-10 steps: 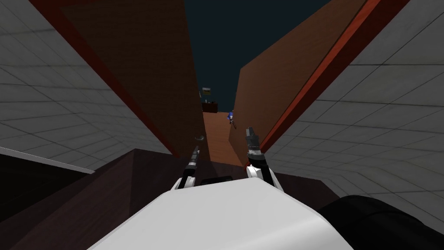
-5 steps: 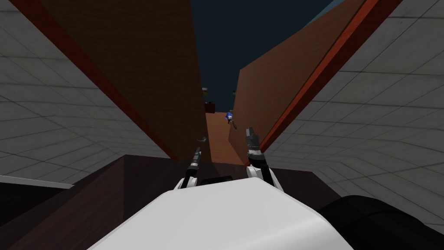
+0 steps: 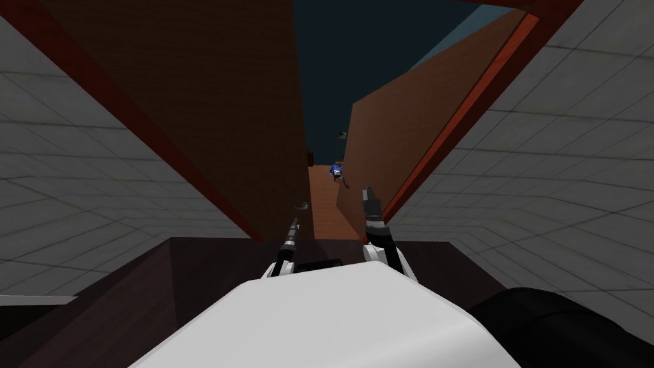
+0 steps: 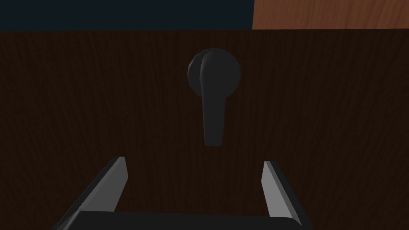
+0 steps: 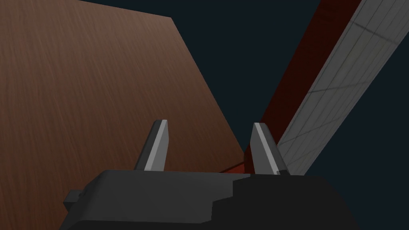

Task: Push the door open

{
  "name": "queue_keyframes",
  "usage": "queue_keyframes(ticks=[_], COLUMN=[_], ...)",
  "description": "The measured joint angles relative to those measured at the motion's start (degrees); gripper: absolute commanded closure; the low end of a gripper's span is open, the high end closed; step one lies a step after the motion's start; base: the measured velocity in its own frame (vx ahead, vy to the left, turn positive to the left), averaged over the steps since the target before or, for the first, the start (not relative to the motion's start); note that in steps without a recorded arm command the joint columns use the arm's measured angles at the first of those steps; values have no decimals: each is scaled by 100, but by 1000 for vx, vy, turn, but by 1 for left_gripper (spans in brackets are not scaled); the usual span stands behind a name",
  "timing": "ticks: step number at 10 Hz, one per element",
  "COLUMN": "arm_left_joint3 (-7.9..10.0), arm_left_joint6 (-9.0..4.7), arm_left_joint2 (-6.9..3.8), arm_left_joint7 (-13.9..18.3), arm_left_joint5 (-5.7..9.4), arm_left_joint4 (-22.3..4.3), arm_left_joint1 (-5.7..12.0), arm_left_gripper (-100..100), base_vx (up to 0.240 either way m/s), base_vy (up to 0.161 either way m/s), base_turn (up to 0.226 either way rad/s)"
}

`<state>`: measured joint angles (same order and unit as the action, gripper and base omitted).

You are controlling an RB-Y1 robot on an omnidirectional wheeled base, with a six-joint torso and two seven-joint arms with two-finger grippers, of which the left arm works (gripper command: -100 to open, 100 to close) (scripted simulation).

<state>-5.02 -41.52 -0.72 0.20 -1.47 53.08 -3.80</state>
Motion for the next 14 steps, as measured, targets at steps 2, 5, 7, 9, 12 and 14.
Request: queue_keyframes(ticks=[2, 5, 7, 9, 12, 14], arm_left_joint3=[-15, 13, 39, 64, 89, 90], arm_left_joint6=[-1, -33, -70, -107, -125, -132], arm_left_joint2=[41, -97, -135, -111, -10, -30], arm_left_joint7=[22, 14, 18, 14, 15, 15], arm_left_joint5=[7, 21, 36, 49, 63, 59], arm_left_joint4=[-73, -126, -197, -257, -286, -282], arm_left_joint1=[16, 33, 70, 95, 111, 124], arm_left_gripper=[-100, -100, -100, -100, 100, 100], base_vx=[50, 164, 189, 201, 86, -20], base_vy=[45, -6, -23, -17, -10, 8], base_turn=[-25, -20, -23, -24, -6, -15])
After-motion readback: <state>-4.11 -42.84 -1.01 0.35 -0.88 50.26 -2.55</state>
